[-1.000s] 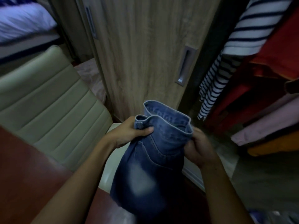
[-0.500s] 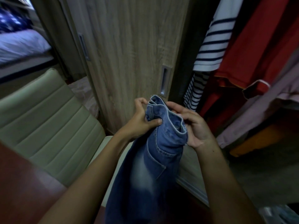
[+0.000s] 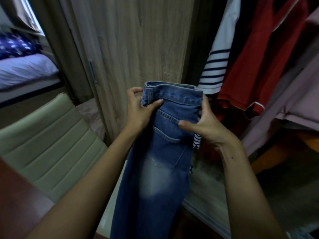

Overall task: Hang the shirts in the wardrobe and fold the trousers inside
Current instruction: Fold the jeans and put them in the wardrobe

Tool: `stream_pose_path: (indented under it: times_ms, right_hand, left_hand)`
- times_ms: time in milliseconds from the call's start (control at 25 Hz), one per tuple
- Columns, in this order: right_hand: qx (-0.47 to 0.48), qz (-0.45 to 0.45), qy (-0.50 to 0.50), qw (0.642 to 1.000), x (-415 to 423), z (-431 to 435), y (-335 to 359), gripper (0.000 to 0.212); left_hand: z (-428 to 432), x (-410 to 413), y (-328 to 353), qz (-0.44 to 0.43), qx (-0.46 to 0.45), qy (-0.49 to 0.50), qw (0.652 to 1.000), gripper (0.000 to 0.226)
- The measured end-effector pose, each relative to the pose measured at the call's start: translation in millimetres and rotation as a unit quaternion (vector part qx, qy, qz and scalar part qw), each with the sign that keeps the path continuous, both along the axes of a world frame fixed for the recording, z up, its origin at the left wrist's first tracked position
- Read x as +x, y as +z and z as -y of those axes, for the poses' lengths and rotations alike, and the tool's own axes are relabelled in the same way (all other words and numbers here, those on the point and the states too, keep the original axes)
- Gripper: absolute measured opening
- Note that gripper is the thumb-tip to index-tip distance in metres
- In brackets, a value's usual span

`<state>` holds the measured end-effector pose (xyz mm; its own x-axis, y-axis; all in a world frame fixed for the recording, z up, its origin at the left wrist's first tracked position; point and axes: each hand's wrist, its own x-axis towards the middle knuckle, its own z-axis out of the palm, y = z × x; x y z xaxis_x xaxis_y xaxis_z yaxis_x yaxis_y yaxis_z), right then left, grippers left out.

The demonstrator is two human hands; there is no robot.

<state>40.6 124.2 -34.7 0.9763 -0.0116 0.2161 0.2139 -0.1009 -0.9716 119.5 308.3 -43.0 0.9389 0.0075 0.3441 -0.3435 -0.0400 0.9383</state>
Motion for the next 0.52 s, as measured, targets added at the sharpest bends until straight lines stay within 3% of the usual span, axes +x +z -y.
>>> stream_pose_path:
  times_ms: [80,240,520]
  right_hand:
    - [-0.004,0.037,-0.061,0.997,14,-8,20,0.097]
    - [-0.005,0.070,-0.055,0.996,35,-21,89,0.046]
    - [0.066,0.195,0.011,0.978,60,-58,213,0.028]
  left_hand:
    - [-2,-4,23,0.019,-0.019,-0.009,1.000,0.058]
    - [-17,3,88,0.099,-0.033,-0.002,0.995,0.052]
    - [-57,19,198,0.235,-0.019,0.086,0.968,0.059]
